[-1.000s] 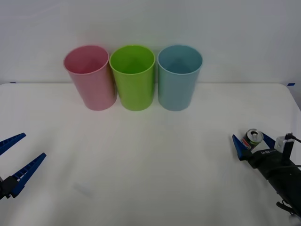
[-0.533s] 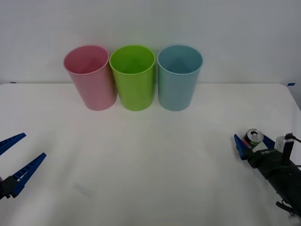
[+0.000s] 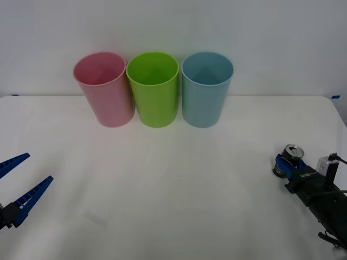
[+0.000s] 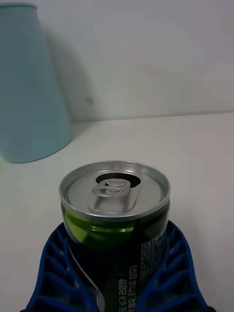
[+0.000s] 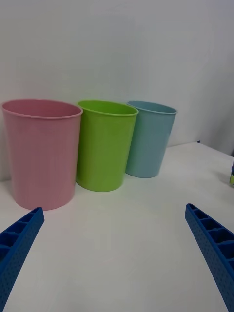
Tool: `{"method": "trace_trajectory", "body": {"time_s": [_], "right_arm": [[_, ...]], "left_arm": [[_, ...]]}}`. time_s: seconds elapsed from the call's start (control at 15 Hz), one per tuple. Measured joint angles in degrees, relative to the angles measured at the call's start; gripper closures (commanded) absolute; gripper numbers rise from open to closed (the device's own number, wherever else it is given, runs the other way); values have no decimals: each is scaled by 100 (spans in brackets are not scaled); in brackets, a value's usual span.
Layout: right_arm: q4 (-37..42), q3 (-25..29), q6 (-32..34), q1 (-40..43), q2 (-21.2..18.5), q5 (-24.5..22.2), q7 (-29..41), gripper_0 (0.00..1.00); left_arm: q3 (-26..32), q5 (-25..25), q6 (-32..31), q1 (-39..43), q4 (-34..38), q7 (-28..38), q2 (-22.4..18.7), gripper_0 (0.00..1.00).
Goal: Grasp the object on the table and drop it into the matching bin: aluminum can to the light blue bin, PET bottle to the pink bin.
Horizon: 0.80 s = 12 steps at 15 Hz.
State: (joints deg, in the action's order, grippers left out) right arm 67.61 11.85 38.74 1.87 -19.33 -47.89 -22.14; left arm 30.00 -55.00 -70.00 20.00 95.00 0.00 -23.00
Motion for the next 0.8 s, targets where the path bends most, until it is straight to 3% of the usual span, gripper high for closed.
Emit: {"method": "trace_trajectory", "body": {"time_s": [0.33, 0.8], "right_arm": [[294, 3, 96, 136, -3, 13, -1, 100], [1688, 2, 40, 756, -17, 7, 196, 100]], "left_arm": [[0, 0, 0, 0, 0, 0, 0, 0], [0, 0, 0, 0, 0, 0, 0, 0]]}}
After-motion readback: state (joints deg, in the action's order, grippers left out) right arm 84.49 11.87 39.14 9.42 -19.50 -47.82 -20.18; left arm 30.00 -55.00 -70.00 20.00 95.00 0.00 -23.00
